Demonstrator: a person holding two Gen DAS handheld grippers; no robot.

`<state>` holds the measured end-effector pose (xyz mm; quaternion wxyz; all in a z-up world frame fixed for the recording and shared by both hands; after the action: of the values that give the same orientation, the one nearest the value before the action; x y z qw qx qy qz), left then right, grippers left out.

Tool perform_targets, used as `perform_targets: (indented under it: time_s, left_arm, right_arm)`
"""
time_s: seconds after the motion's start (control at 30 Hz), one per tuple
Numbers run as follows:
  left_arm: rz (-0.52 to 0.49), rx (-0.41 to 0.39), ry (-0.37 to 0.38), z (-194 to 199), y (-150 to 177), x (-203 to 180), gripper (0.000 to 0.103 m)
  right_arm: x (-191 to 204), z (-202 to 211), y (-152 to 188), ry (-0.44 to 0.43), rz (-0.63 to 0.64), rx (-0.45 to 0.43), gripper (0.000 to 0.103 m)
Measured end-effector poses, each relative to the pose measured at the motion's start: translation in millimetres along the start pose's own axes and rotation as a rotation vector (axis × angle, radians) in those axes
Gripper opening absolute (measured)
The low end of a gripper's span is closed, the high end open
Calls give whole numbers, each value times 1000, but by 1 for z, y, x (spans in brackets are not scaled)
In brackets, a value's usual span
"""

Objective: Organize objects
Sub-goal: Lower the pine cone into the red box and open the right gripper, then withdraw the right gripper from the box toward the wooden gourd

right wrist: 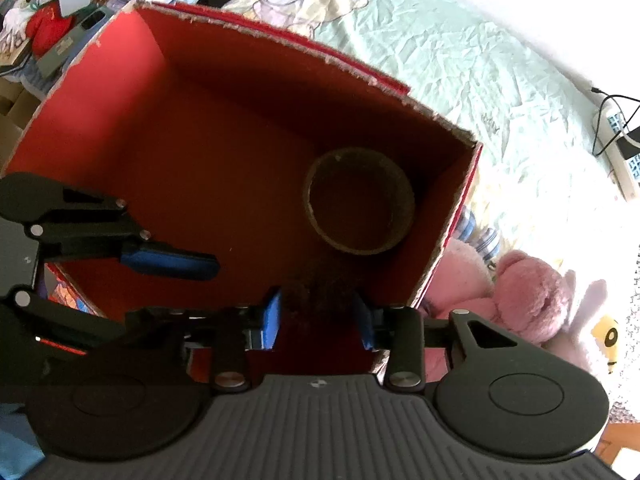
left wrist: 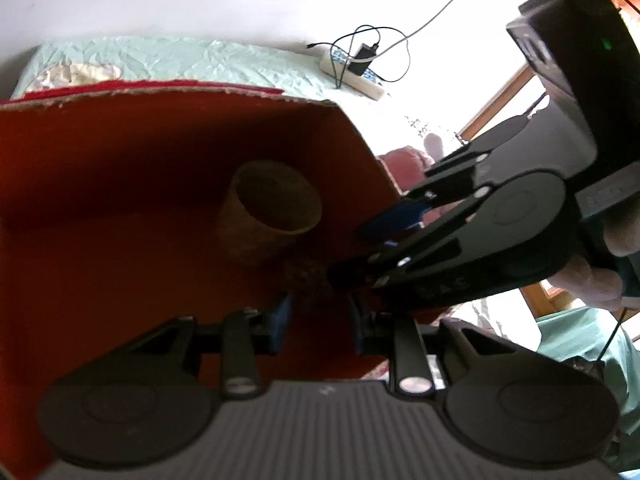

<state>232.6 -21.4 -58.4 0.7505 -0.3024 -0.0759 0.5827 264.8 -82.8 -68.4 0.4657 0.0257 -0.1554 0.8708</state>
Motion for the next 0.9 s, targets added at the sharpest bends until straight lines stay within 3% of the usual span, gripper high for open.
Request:
perform_targets:
  time_s: [0.2,0.4,0.73,0.9]
  left_arm:
    - [25,-13,-34,6,1,11,24]
    - [33,-62,-144,20,-2,26,25]
    - [61,-81,-293,33,-4,45,25]
    - [65,-82,-367,38,-6,52,25]
  right_arm:
    - [-11,14,-13,12,-35,-79,28]
    - [-15,16,-18,-19,-77,-136,25]
    - [19,-15,-16,-108,-82,-83,25]
    - [22,-39,-13,-83,-81,-36,26]
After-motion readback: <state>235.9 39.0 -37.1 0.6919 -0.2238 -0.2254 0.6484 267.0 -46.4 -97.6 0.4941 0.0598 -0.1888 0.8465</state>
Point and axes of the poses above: each gripper's, at about its wrist camera, not at the fingertips, and z roughly against the way its jaws point, x to its left, y to its underside, the point moved 8 cm from there along -z, roughly the way its jaws point, and after that the axes turned 14 degrees about -y, right-handed, at the moved point
